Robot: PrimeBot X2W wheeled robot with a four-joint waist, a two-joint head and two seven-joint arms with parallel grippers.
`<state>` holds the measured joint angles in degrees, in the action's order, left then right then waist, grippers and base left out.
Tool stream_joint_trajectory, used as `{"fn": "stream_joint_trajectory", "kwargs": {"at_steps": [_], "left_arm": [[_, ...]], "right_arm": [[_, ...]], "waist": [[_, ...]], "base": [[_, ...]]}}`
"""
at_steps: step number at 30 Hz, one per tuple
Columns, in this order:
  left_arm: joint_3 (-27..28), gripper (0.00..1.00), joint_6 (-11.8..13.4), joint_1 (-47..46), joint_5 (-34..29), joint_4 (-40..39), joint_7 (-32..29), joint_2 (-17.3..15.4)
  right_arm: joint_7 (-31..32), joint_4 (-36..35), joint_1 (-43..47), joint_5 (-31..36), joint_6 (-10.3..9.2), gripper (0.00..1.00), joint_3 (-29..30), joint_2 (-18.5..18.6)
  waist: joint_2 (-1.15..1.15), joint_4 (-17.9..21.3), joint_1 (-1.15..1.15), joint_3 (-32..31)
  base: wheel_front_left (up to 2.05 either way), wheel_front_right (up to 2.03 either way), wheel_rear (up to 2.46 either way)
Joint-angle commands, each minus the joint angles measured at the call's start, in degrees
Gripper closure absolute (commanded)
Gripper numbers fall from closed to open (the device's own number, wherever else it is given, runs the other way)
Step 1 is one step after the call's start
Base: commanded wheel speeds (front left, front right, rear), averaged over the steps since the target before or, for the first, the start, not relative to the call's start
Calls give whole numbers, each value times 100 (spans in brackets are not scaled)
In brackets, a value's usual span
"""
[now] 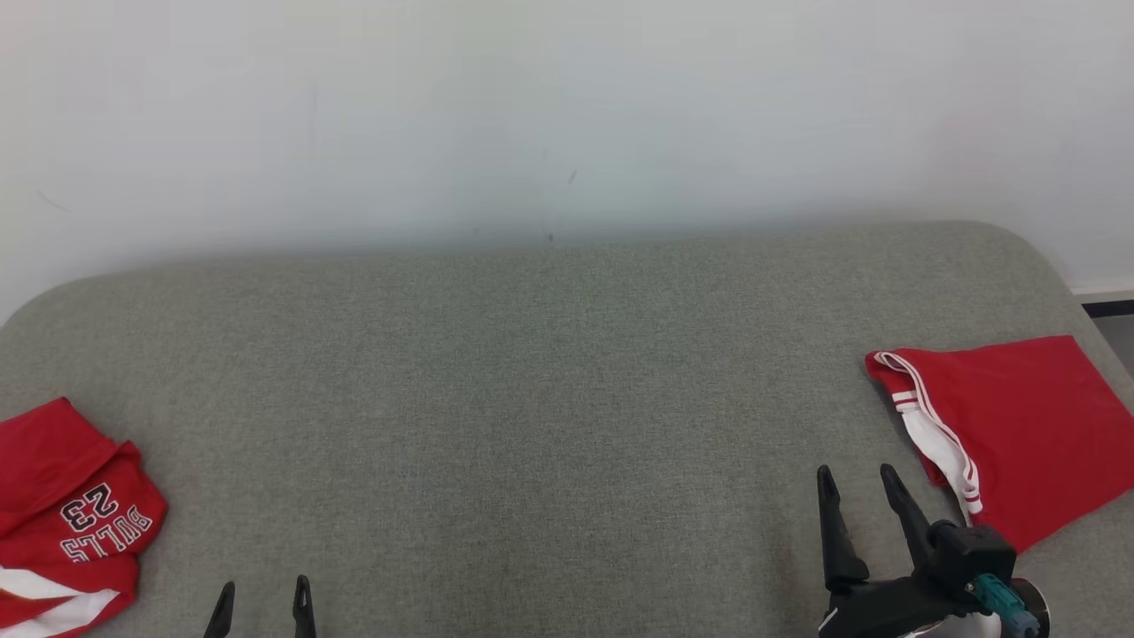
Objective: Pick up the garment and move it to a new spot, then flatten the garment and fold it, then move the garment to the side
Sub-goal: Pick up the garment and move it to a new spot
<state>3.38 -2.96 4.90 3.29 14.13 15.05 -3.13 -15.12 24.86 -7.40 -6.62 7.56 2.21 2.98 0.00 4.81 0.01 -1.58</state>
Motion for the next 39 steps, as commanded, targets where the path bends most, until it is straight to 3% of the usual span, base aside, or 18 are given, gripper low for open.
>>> {"fn": "stream_joint_trajectory", "kwargs": {"at_steps": [1,15,29,39], "left_arm": [[33,0,14,97,35,1,17,17],[70,0,46,23,7,118,17,25],[411,0,150,226,25,264,17,25],[613,0,170,156,126,389,17,26]], "right_arm": [[1,-30,62,-31,-17,0,-51,-13],[1,-79,107,-95,-17,0,-242,-12],[1,-75,-1,-220,-17,0,-655,-13],[1,-58,-72,-258,-17,0,-791,-6]], "waist": [[0,-8,-1,-15],[0,-417,-1,66],[0,-1886,-1,99],[0,-2628,-1,221]], "base": [[0,0,0],[0,0,0],[0,0,0],[0,0,0]]}}
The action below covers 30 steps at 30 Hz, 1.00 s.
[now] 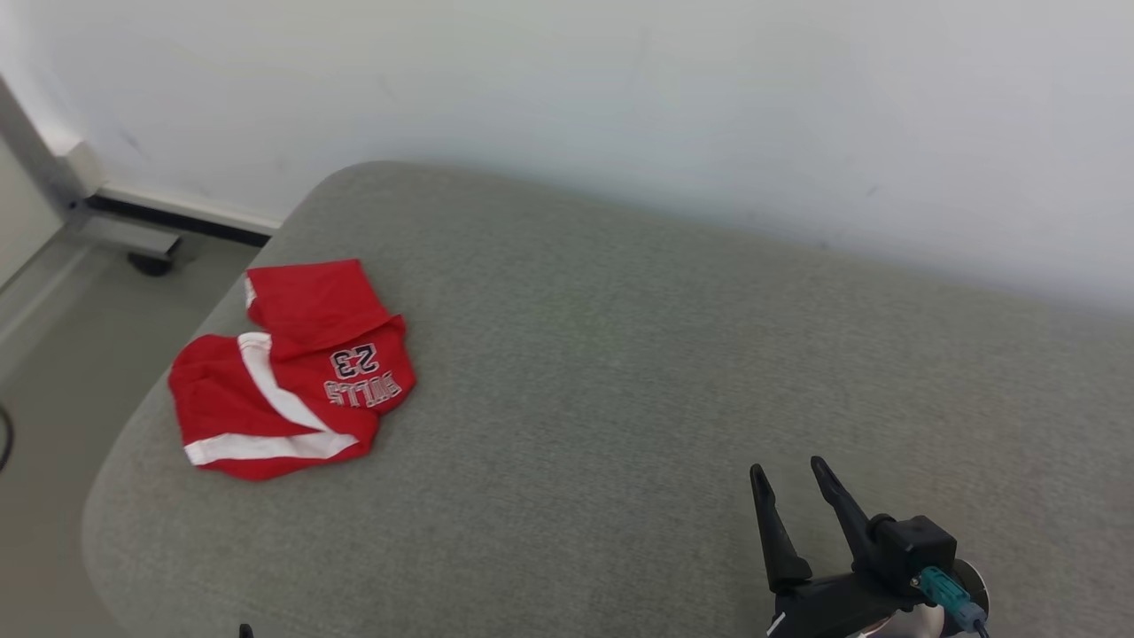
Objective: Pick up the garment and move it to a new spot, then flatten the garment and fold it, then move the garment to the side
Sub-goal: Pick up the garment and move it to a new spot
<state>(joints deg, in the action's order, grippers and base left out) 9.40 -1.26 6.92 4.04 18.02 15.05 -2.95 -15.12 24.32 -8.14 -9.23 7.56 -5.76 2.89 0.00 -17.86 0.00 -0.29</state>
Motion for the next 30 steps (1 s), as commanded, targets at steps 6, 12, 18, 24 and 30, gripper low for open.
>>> {"fn": "stream_joint_trajectory", "kwargs": {"at_steps": [6,12,18,24,30], "left_arm": [[53,0,54,-120,107,-37,17,8],[86,0,61,-72,179,-96,17,9],[74,0,-79,-230,397,-102,17,9],[286,0,-145,-639,581,15,17,8],[427,0,-424,-1274,351,173,16,-122]], "right_arm": [[1,-13,-46,74,-17,0,-18,1],[1,18,-110,157,-17,0,-84,2],[1,1,-182,309,-17,0,-64,1],[1,-120,-308,554,-17,0,-94,11],[0,-272,-497,682,-17,0,-140,191]], "waist": [[0,-624,0,176],[0,-643,0,267],[0,-528,0,449],[0,-311,0,830],[0,-88,0,1292]], "base": [[0,0,0],[0,0,0],[0,0,0],[0,0,0],[0,0,0]]}}
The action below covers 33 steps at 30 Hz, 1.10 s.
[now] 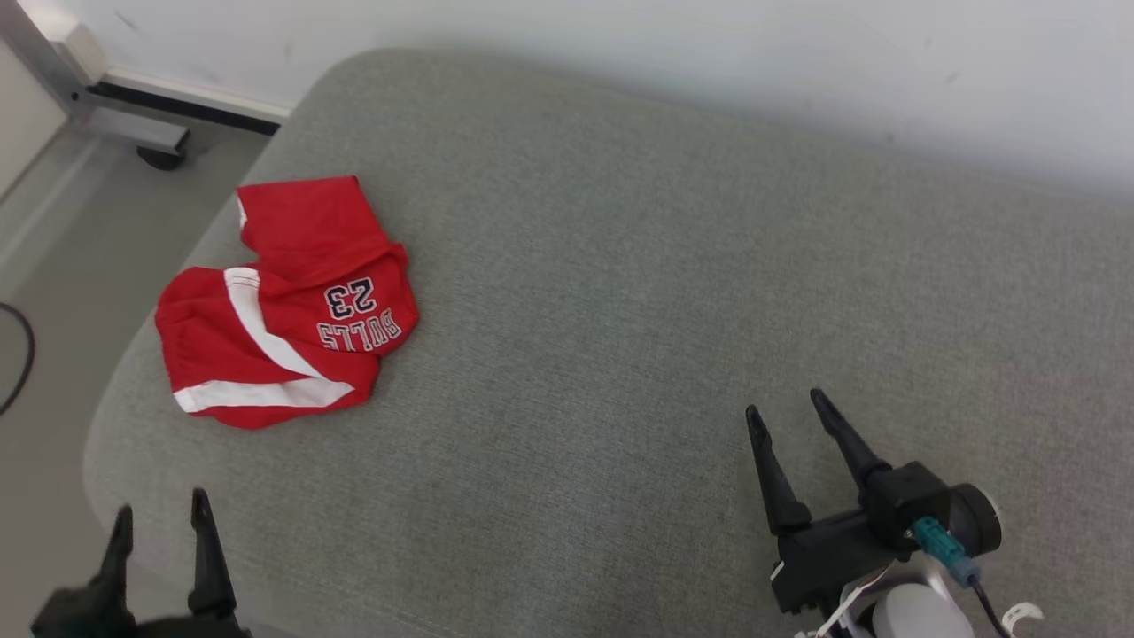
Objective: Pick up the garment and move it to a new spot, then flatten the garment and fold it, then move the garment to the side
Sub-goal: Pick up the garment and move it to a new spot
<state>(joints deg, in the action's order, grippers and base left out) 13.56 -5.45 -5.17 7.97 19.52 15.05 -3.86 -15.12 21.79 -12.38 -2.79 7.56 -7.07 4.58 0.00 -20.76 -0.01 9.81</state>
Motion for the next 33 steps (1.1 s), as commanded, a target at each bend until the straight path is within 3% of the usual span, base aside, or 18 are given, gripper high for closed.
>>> {"fn": "stream_joint_trajectory", "kwargs": {"at_steps": [1,13,21,27,33], "left_arm": [[9,0,-53,-217,-56,85,17,-99],[-499,0,-195,-1932,170,1121,17,-1123],[-1152,0,-196,-2786,1080,2209,14,-1735],[-1548,0,-197,-3186,1448,2801,2,-2005],[-1512,0,-93,-3484,1453,3367,9,-1982]], "right_arm": [[1,-46,-98,40,-17,0,-19,56],[0,-281,-460,164,-17,0,100,309],[3,-378,-608,193,-17,0,286,388],[11,-350,-600,256,-18,0,432,444],[27,-316,-634,270,-22,0,495,492]], "waist": [[0,233,1,354],[0,671,1,1059],[0,937,1,1488],[0,1019,1,1719],[0,1048,1,1832]], "base": [[0,0,0],[0,0,0],[0,0,0],[0,0,0],[0,0,0]]}}
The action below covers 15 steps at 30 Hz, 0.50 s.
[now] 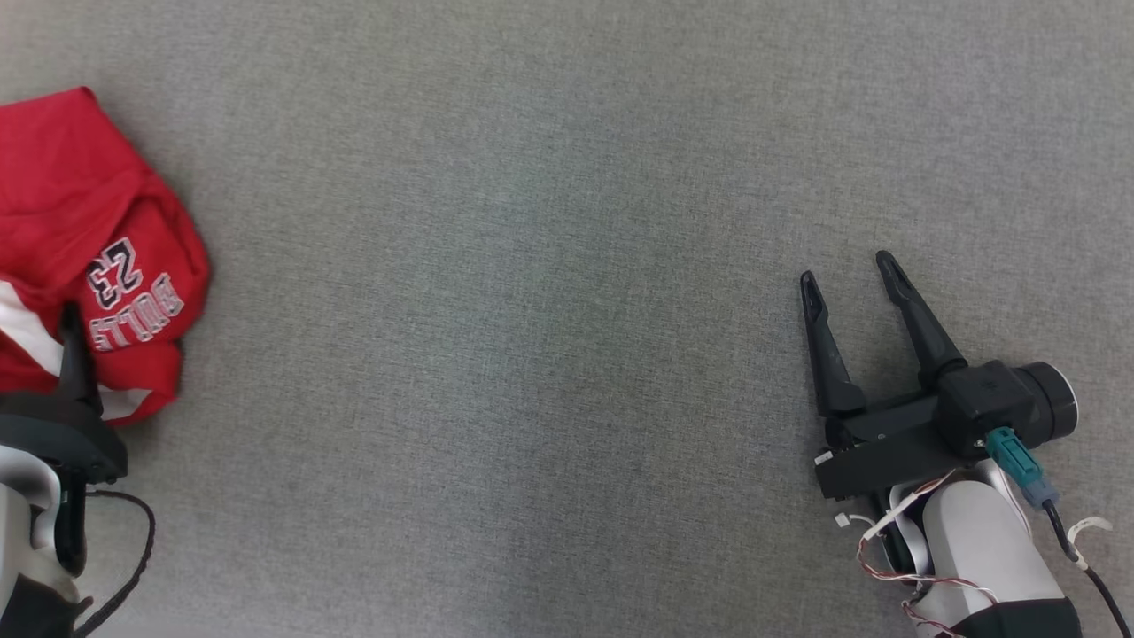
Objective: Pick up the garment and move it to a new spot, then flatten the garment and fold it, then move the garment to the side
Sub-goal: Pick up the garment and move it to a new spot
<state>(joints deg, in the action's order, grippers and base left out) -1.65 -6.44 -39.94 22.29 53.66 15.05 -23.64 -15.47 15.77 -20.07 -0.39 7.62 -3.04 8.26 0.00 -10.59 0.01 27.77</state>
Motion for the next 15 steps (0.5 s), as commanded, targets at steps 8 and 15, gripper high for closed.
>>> {"fn": "stream_joint_trajectory", "kwargs": {"at_steps": [8,15], "left_arm": [[64,100,-4,-121,-8,267,14,15],[-251,100,-116,-213,-56,-197,15,154]], "right_arm": [[67,340,82,54,-27,0,96,-24],[54,409,137,-111,-24,0,106,-235]], "waist": [[0,105,-1,-21],[0,277,-1,-390]], "base": [[0,0,0],[0,0,0]]}}
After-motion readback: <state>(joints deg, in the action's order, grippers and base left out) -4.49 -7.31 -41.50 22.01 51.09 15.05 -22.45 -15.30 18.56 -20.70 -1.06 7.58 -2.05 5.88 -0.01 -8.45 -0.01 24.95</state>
